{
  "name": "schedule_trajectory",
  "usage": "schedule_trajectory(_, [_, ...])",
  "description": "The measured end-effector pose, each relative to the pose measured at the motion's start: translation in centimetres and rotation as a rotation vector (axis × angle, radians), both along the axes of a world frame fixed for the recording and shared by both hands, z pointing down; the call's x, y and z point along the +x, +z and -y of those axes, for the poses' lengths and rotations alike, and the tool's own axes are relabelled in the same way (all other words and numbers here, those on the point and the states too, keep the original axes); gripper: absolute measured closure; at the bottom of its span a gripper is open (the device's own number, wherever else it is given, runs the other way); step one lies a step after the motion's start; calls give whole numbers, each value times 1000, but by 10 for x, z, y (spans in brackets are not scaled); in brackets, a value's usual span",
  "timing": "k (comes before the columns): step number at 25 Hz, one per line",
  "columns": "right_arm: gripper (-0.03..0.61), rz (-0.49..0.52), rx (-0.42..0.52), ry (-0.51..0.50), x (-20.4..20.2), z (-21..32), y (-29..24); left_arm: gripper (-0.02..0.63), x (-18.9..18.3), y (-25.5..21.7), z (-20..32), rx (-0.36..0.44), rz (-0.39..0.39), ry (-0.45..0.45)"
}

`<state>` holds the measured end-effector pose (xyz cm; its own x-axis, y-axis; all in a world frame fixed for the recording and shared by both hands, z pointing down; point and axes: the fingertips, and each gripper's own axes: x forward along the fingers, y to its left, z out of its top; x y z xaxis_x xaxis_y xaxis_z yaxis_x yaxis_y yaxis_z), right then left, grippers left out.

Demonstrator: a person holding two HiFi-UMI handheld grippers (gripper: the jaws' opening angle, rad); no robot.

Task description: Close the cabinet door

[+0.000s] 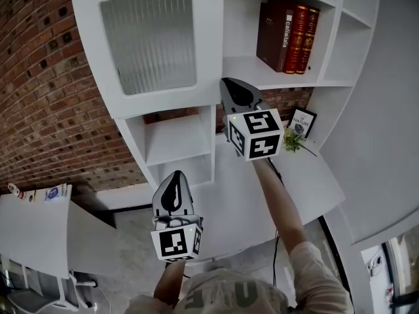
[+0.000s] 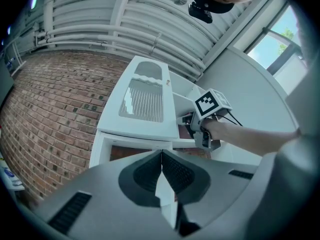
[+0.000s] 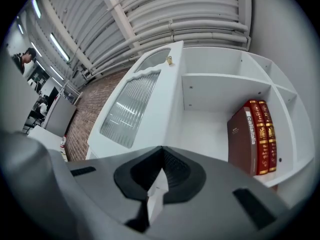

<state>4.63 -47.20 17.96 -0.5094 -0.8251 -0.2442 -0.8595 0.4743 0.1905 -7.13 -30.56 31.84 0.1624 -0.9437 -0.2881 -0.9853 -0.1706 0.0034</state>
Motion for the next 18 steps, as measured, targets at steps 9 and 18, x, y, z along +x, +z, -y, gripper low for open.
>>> schedule_trajectory(9, [563, -48, -35, 59, -5, 27, 1, 600, -7, -5, 4, 26, 8, -12])
schedule_trajectory(18, [562, 48, -127, 107, 18, 77, 37, 600, -24, -6, 7, 17, 14, -31])
